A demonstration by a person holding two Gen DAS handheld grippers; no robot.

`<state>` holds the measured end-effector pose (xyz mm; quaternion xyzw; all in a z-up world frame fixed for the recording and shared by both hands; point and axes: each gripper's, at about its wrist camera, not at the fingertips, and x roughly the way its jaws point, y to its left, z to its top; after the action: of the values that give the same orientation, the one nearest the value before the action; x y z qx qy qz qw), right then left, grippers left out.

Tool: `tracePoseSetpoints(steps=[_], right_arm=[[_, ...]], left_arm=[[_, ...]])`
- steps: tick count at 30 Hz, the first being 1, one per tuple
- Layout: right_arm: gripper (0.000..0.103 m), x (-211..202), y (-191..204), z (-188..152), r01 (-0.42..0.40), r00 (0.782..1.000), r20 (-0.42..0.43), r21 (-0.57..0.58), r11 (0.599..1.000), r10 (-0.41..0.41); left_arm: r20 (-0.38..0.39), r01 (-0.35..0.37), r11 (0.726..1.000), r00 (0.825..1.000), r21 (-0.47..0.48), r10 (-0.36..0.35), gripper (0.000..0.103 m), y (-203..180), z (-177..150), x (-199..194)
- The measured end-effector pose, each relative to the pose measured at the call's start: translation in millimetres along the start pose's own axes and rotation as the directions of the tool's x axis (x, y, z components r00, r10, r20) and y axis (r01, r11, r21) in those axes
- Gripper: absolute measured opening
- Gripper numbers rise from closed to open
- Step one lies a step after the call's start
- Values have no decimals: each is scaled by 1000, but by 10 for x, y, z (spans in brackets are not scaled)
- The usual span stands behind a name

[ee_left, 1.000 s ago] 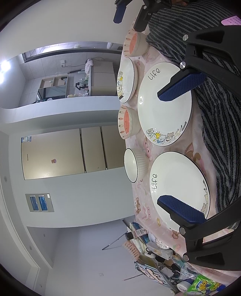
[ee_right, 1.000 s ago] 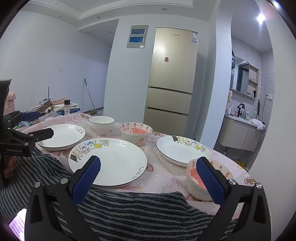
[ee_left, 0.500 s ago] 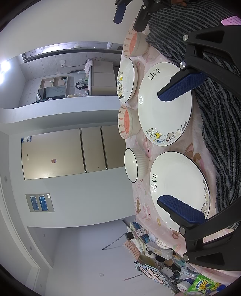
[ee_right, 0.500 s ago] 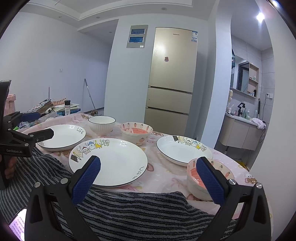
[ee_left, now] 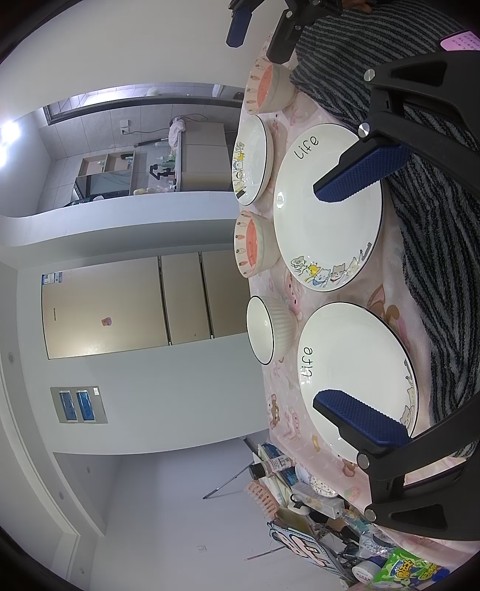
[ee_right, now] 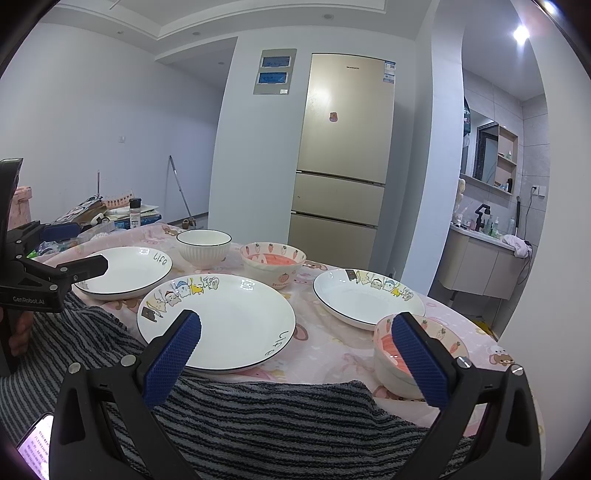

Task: Organize plates and bowls

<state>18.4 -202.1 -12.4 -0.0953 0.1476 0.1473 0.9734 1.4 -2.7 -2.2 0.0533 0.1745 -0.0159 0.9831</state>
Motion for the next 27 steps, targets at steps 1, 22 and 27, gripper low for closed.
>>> tracePoseSetpoints(steps=[1,22,27], right_arm=[[103,7,4,-6,0,1000,-1,-1,1000,0],[103,70,55,0,-22,999,-25,-24,999,22],[103,-23,109,178,-114,993,21,-32,993,115]], left_arm=[[0,0,1000,1000,0,0,103,-9,-3,3],[-4,-3,1000,1000,-16,3,103,30,-10,5],[29,-69,997,997,22,68,103,112,146,-189]])
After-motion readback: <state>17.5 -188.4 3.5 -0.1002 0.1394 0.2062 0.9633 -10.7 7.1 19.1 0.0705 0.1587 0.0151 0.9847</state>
